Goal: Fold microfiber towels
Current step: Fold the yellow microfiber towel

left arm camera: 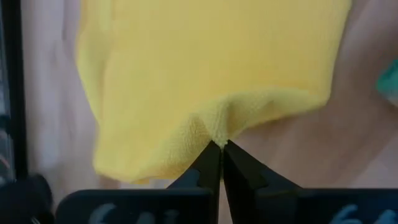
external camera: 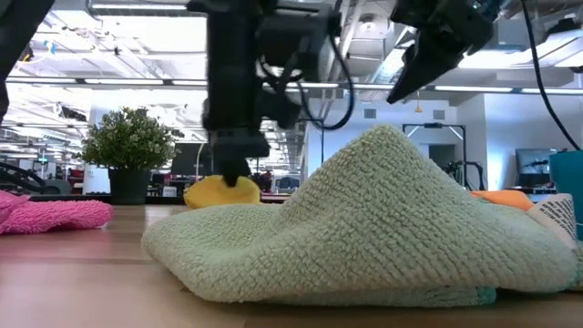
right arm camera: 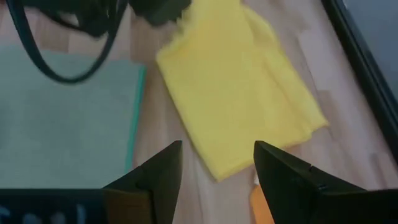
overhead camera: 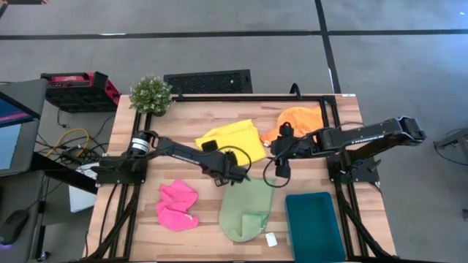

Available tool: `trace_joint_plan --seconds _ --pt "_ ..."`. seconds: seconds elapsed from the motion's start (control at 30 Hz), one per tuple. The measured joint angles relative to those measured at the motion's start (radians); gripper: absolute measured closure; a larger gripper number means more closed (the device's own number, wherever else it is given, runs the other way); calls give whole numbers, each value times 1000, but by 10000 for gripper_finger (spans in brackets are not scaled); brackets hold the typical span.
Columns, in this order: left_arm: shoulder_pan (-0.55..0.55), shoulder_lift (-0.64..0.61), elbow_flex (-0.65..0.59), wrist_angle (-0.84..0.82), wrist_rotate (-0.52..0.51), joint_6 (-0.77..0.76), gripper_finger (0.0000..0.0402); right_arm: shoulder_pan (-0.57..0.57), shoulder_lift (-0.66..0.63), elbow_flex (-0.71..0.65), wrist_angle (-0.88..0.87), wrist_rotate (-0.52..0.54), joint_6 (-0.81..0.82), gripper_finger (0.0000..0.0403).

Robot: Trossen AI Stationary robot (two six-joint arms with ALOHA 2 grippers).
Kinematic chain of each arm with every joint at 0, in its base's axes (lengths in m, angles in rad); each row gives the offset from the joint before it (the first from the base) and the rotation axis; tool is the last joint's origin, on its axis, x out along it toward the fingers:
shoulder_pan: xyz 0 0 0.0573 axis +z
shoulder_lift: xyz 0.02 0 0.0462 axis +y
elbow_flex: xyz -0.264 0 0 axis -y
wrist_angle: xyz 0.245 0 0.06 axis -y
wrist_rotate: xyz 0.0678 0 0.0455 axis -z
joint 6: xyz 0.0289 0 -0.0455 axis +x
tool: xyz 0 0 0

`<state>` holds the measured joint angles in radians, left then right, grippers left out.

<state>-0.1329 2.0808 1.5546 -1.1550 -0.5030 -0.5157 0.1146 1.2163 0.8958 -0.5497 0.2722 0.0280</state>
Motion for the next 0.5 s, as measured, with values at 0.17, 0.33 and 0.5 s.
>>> trace_joint_plan --seconds 0.17,0.33,0.5 --pt "63 -1 49 97 0 179 401 -1 -40 -1 -28 22 1 182" --pt "125 -1 49 267 32 373 401 -13 -74 -1 -26 22 1 182" --pt "174 -1 49 393 31 475 401 -38 -99 -1 -35 22 0 182"
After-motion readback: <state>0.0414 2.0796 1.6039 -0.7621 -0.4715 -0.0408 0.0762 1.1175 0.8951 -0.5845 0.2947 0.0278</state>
